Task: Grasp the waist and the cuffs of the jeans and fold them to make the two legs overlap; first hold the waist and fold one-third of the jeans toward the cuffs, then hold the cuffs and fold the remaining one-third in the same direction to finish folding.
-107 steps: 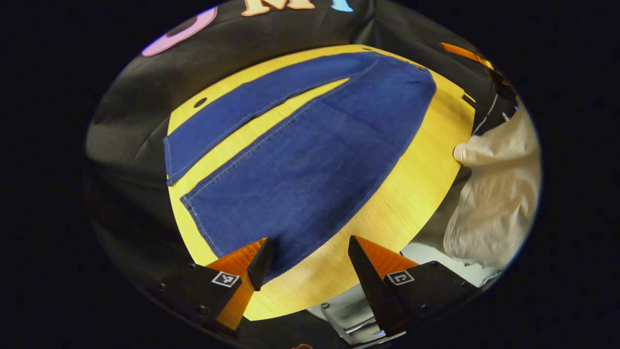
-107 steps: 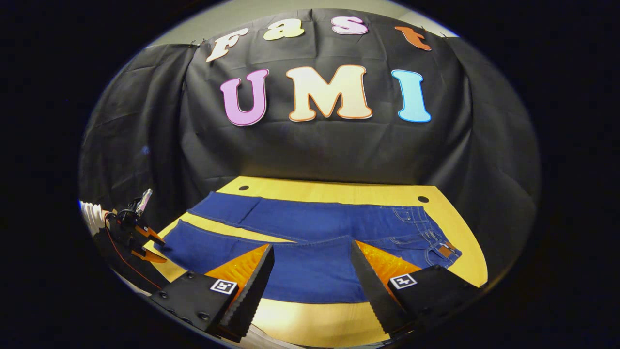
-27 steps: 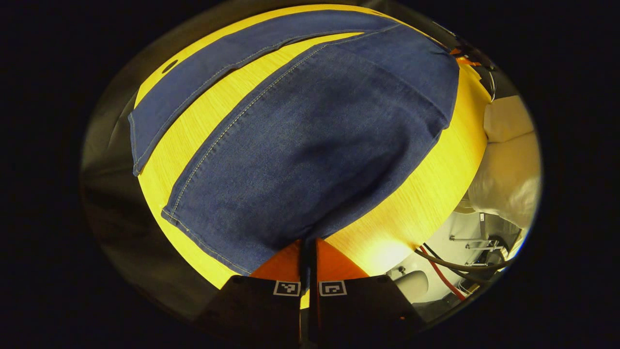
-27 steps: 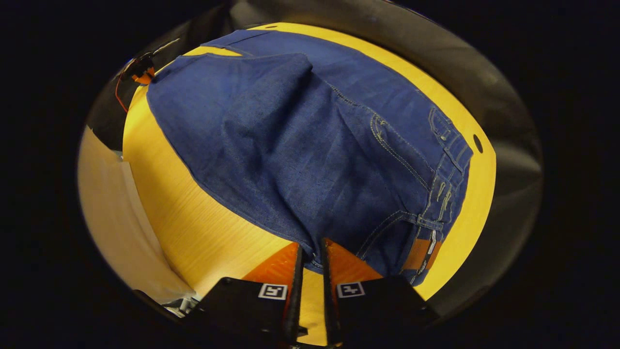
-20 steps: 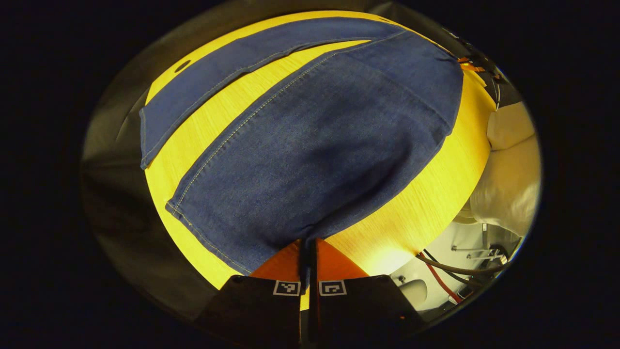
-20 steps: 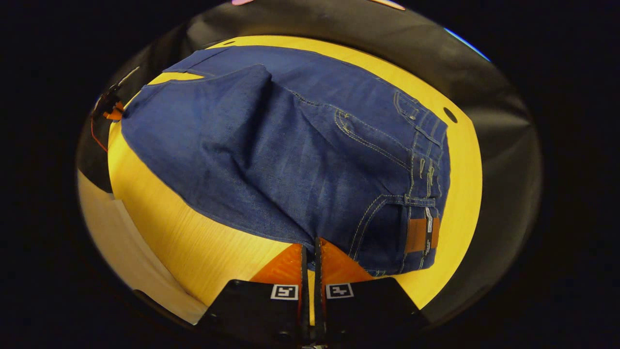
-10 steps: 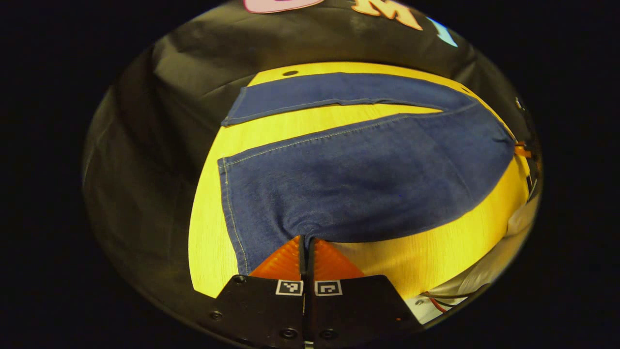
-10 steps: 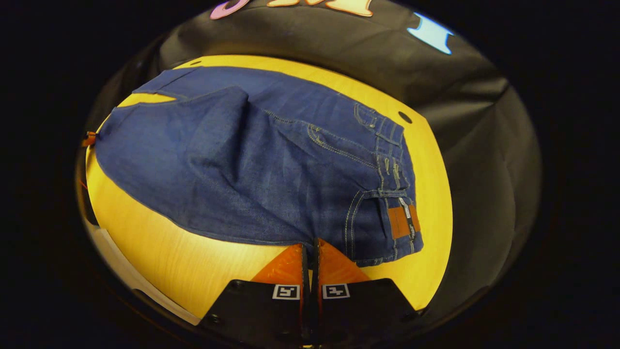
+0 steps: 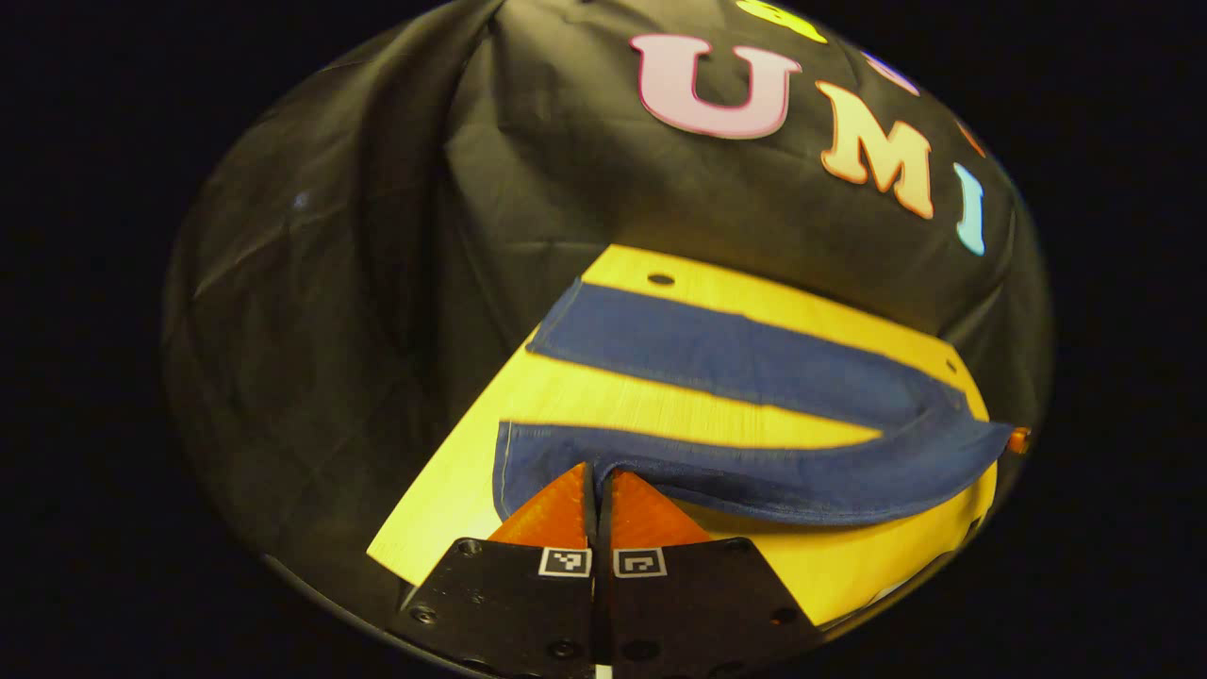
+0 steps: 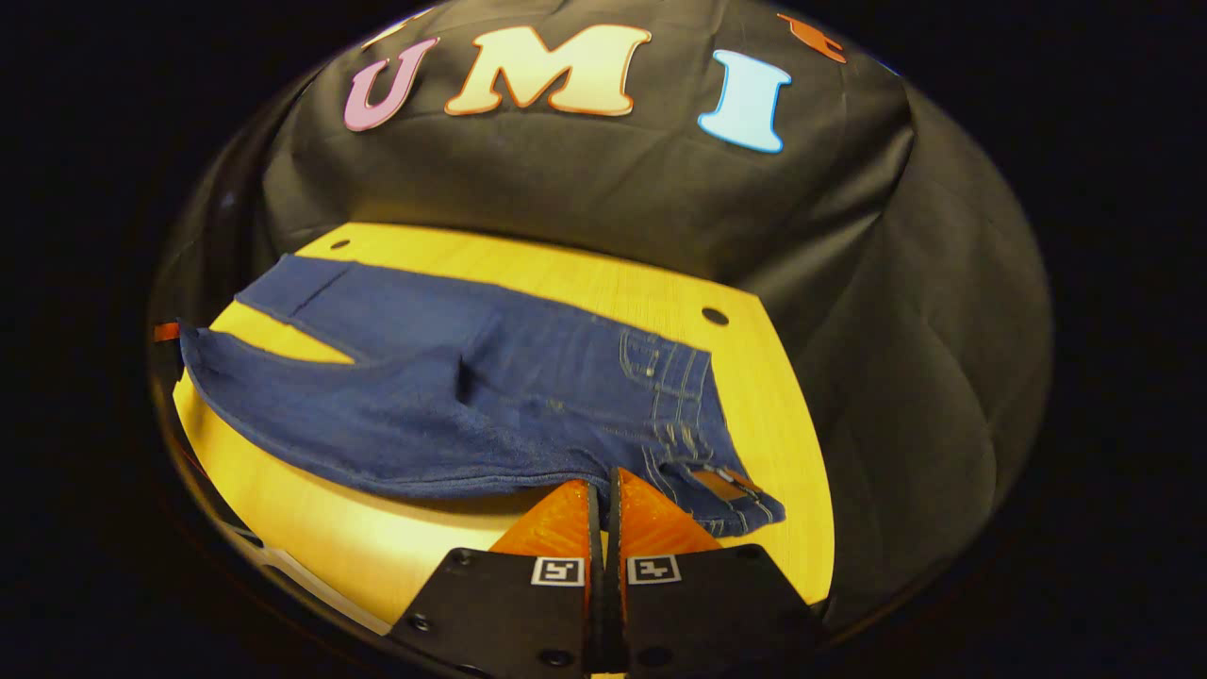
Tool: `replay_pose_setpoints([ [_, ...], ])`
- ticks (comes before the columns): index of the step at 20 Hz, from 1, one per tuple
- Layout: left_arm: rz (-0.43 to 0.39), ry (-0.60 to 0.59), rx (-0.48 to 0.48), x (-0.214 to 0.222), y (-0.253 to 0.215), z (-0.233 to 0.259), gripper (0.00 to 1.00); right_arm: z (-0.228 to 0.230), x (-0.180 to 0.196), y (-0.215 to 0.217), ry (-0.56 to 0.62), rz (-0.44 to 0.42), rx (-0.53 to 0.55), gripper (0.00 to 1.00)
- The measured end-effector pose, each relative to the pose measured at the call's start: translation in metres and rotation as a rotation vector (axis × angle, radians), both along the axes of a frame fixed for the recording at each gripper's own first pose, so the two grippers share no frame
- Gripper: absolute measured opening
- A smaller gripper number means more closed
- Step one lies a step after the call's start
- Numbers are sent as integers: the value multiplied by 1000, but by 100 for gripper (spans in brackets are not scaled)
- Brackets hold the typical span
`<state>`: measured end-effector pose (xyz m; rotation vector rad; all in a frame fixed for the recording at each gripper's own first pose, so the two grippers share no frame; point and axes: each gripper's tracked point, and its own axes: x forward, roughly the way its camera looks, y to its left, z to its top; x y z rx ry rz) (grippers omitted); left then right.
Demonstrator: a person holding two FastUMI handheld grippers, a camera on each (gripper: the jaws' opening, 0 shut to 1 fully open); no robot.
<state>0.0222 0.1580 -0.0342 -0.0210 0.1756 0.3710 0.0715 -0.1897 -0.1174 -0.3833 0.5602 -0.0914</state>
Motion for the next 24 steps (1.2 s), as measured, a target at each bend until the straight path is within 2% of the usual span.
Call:
replay_pose_setpoints([
  [2,-2,-31,9,31,5,24,0,17,29,8,-25,19,-13,0],
  [5,4,-70,31,77,13,58,0,27,69,16,-50,45,-27,2],
  [9,21,-119,-54,137,32,84,0,29,123,21,-56,46,-13,0],
  [10,24,-118,-58,155,36,88,0,27,139,19,-57,42,-18,2],
  [11,31,-115,-37,174,40,90,0,22,155,19,-51,41,-21,0],
  [14,47,-66,54,234,53,89,0,-8,199,14,-19,25,-31,2],
  [16,46,-37,67,268,60,79,0,-30,223,11,6,19,-39,2],
  [20,55,28,70,303,71,48,0,-70,250,6,59,-7,-9,0],
  [23,61,74,110,315,68,43,0,-82,257,1,74,-12,22,2],
  [24,63,89,124,315,65,43,0,-81,259,0,73,-23,49,8],
])
